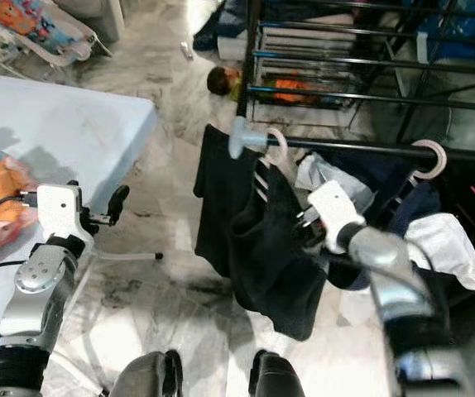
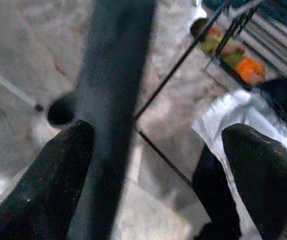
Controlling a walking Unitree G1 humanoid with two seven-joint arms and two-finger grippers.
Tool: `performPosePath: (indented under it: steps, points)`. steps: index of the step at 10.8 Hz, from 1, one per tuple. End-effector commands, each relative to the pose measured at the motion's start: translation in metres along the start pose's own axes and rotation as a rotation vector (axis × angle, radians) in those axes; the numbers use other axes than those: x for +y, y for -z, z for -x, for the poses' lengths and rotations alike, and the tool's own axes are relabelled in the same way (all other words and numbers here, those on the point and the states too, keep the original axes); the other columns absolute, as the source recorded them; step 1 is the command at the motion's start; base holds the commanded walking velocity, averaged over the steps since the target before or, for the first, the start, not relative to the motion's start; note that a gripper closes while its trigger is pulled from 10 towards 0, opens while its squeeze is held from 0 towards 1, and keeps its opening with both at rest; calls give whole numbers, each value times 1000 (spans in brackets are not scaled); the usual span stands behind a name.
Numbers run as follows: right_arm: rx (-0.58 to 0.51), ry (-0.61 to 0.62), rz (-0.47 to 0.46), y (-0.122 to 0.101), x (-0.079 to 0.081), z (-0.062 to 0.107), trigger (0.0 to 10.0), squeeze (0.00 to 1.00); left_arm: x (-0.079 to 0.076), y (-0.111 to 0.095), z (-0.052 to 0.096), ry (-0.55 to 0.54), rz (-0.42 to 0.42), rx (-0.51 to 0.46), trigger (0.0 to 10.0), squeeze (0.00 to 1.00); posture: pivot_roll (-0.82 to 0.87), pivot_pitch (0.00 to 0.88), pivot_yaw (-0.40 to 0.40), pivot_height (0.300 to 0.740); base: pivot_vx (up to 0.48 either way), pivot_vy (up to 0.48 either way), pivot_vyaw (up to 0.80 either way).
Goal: Hang hanger
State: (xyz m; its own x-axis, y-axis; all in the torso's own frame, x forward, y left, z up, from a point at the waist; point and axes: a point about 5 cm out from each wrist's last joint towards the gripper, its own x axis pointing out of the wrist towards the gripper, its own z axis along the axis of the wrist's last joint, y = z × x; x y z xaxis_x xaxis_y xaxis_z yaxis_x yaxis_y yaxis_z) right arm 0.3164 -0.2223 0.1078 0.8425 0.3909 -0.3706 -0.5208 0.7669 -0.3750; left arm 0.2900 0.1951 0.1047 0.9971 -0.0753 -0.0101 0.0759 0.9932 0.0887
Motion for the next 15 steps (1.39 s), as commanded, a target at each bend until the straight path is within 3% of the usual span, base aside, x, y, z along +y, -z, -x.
performPosePath:
  steps: [1, 5, 7, 8, 11, 15]
  points:
    - [21, -27, 7, 0, -3, -5, 10000, 0, -1, 0, 0, 10, -11, 9, 10000, 0, -68, 142, 2, 740, 0, 0, 0]
    - [35, -191, -90, -6, -1, -32, 10000, 0, 0, 2, 4, 1, -13, 20, 10000, 0, -55, 150, -13, 740, 0, 0, 0]
    - [6, -271, -71, -15, 7, -42, 10000, 0, 0, 3, 4, 2, -16, 25, 10000, 0, -47, 154, -16, 740, 0, 0, 0]
    - [3, -299, -55, -19, 9, -46, 0, 0, 2, 2, 4, -2, -17, 26, 10000, 0, -48, 153, -16, 740, 0, 0, 0]
    - [32, -318, -59, -13, 16, -49, 0, 0, -7, 5, 6, 22, -14, 34, 10000, 0, -50, 159, -18, 740, 0, 0, 0]
    - [42, -298, -55, -11, 11, -47, 0, 0, -5, 6, 5, 15, -14, 42, 10000, 0, -57, 156, -17, 740, 0, 0, 0]
